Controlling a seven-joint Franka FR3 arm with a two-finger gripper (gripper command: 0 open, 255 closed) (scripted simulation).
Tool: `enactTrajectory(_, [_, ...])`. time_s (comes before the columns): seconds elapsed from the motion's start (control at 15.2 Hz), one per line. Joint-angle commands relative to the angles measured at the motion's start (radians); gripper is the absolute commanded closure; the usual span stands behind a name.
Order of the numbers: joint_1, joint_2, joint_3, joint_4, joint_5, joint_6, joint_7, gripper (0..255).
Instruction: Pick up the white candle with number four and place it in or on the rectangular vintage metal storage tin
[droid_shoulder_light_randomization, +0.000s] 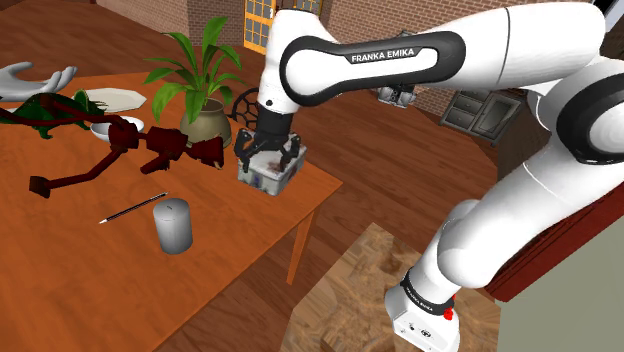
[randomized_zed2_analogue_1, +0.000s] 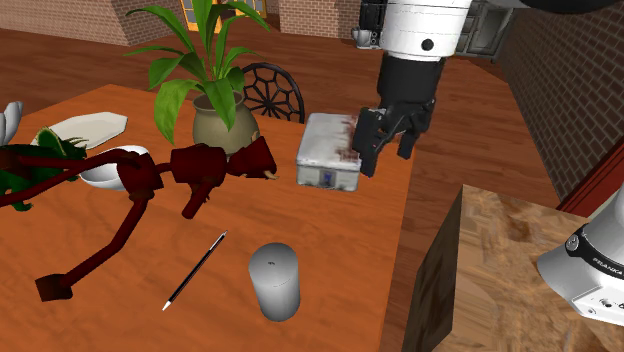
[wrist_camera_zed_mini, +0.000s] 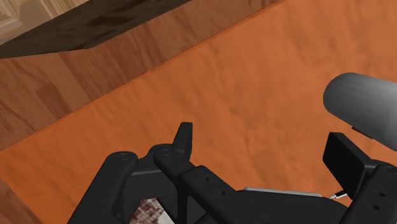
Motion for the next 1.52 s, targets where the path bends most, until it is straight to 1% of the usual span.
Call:
enactTrajectory(0.0, [0.008,0.077,0.03,0.048,-0.012,0.027,0.068,0])
enactTrajectory(0.26, [0.028,0.233,0.065,0.167,-0.054,0.056,0.189,0])
enactTrajectory(0.46, [0.053,0.356,0.079,0.272,-0.094,0.065,0.278,0])
enactTrajectory(0.73, [0.101,0.525,0.078,0.437,-0.147,0.057,0.385,0])
enactTrajectory(0.99, [0.159,0.697,0.064,0.633,-0.189,0.025,0.473,0])
enactTrajectory(1.45, [0.171,0.731,0.058,0.59,-0.199,0.103,0.479,0])
